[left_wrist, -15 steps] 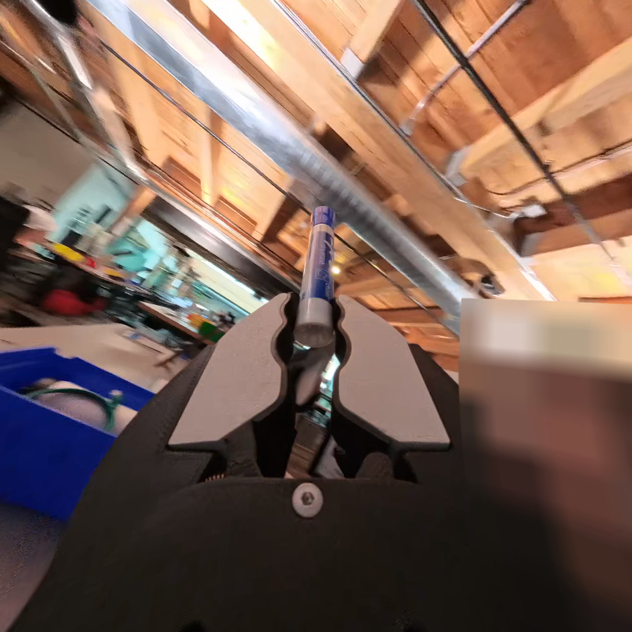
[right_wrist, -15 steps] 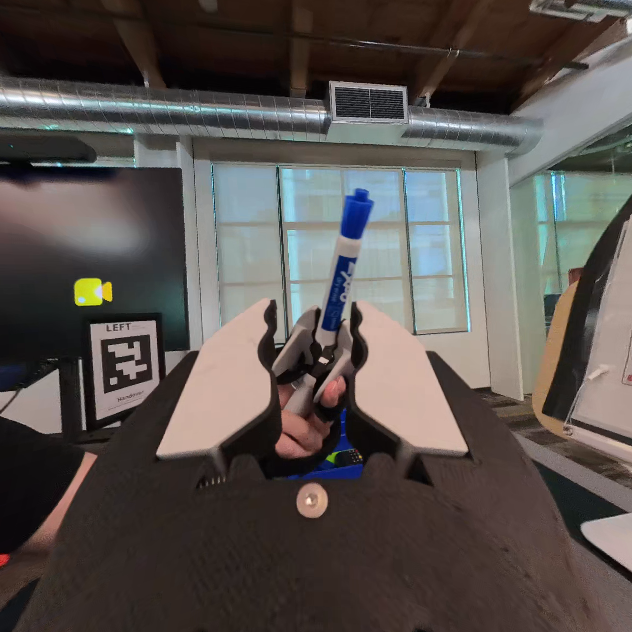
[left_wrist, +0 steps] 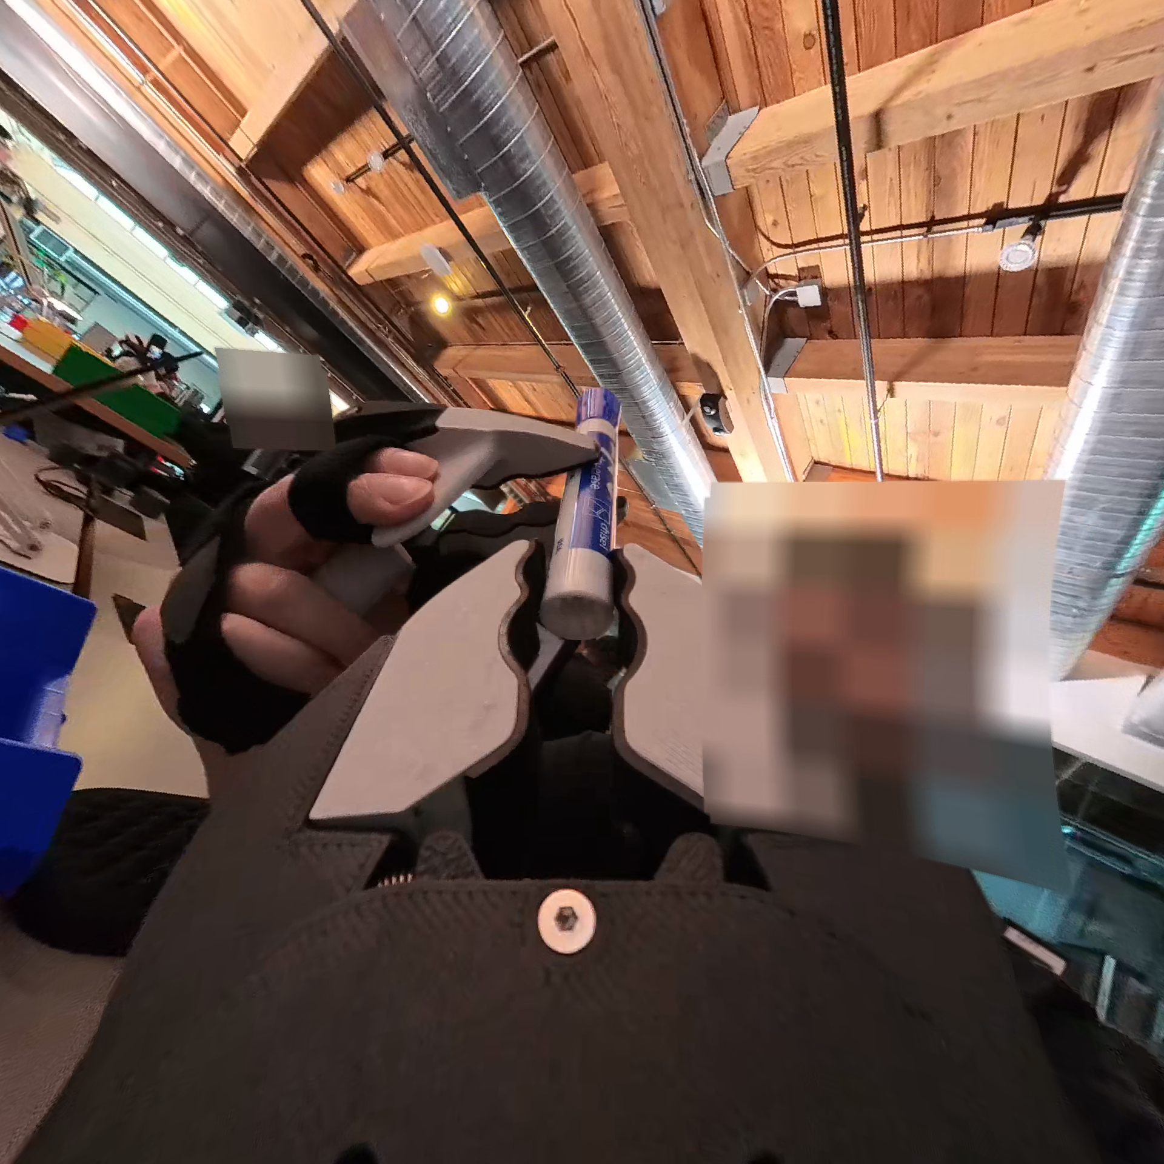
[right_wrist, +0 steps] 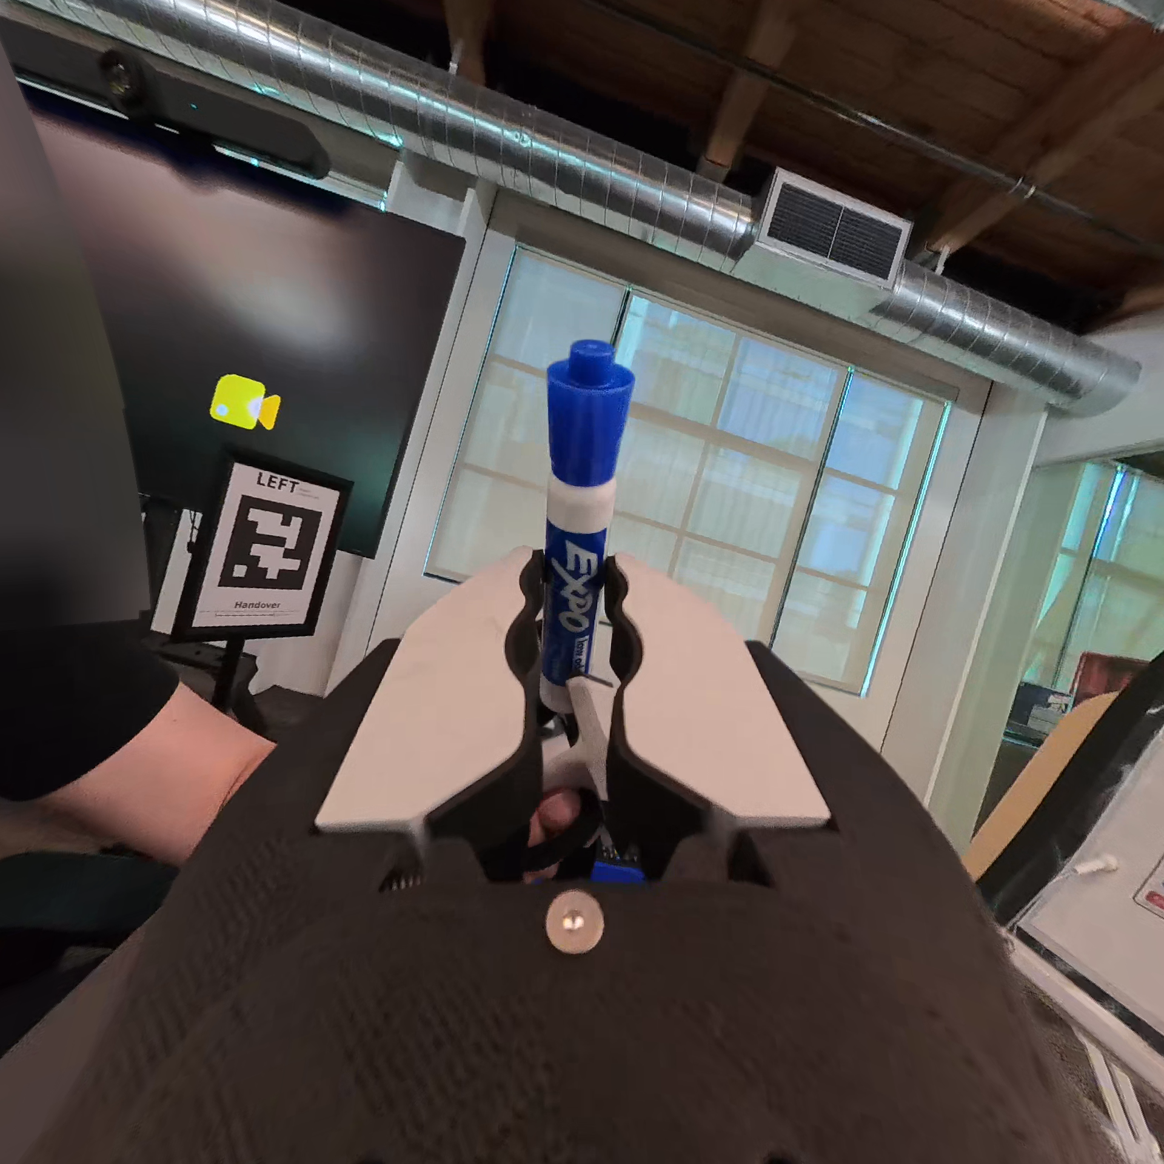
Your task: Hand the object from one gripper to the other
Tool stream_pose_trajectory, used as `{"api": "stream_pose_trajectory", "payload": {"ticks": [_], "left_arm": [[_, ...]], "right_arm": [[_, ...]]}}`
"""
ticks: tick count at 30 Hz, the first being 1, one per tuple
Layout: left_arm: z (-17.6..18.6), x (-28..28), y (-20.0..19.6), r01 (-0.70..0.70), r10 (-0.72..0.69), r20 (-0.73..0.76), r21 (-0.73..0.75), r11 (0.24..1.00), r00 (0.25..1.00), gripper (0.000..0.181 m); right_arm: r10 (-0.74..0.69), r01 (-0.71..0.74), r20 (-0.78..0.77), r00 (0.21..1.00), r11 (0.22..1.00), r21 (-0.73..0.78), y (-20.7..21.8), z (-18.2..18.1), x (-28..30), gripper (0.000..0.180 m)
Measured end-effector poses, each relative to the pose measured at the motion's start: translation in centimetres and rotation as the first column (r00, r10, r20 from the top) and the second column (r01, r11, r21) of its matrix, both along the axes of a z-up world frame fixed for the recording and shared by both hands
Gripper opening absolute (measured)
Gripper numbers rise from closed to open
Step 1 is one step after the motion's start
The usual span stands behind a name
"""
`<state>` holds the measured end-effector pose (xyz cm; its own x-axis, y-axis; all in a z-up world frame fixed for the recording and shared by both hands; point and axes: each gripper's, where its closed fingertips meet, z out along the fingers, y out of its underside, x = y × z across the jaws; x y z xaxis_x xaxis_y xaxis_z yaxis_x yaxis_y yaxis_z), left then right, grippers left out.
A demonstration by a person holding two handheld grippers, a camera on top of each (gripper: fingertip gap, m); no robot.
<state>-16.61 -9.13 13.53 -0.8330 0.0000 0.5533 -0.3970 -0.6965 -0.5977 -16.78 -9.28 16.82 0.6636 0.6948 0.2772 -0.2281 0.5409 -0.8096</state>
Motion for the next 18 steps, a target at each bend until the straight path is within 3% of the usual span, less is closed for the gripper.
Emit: {"api": "stream_pose_trajectory", "payload": {"ticks": [1,4,6,8,10,12,13,16,18], "left_arm": [[-0.1,0.2,0.1,-0.007,0.007,-0.017,-0.002,1.0,1.0,0.02],[-0.8,1.3,1.1,-0.105,0.111,-0.08,0.078,0.991,0.991,0.035],[-0.8,1.5,2.4,-0.216,0.23,-0.071,0.163,0.963,0.971,0.046],[-0.2,1.1,3.2,-0.308,0.326,-0.022,0.269,0.912,0.945,0.049],[0.0,0.5,3.6,-0.38,0.406,0.02,0.395,0.837,0.914,0.048],[0.0,0.1,4.3,-0.444,0.485,0.055,0.505,0.74,0.873,0.046],[0.0,-0.1,4.6,-0.468,0.519,0.073,0.551,0.691,0.852,0.045],[0.3,-1.2,5.0,-0.5,0.557,0.122,0.623,0.601,0.821,0.04],[0.3,-1.8,5.1,-0.49,0.564,0.115,0.653,0.578,0.818,0.038]], "right_arm": [[-0.004,0.004,0.011,1.0,0.999,-0.034,0.2,0.1,0.2,0.02],[-0.073,0.074,0.014,0.997,0.989,-0.125,-0.3,1.9,3.6,0.02],[-0.155,0.157,0.03,0.987,0.94,-0.304,-0.5,2.1,8.2,0.019],[-0.329,0.327,0.104,0.938,0.751,-0.574,0.2,-0.9,14.5,0.02],[-0.568,0.543,0.24,0.787,0.454,-0.707,0.4,-5.4,22.2,0.019],[-0.679,0.594,0.343,0.649,0.171,-0.786,-0.1,-10.0,28.4,0.02],[-0.685,0.564,0.35,0.639,0.107,-0.819,-0.1,-11.9,29.9,0.02],[-0.695,0.441,0.305,0.651,0.02,-0.897,1.3,-16.4,32.1,0.02],[-0.642,0.414,0.388,0.662,-0.119,-0.903,2.0,-20.4,32.1,0.02]]}}
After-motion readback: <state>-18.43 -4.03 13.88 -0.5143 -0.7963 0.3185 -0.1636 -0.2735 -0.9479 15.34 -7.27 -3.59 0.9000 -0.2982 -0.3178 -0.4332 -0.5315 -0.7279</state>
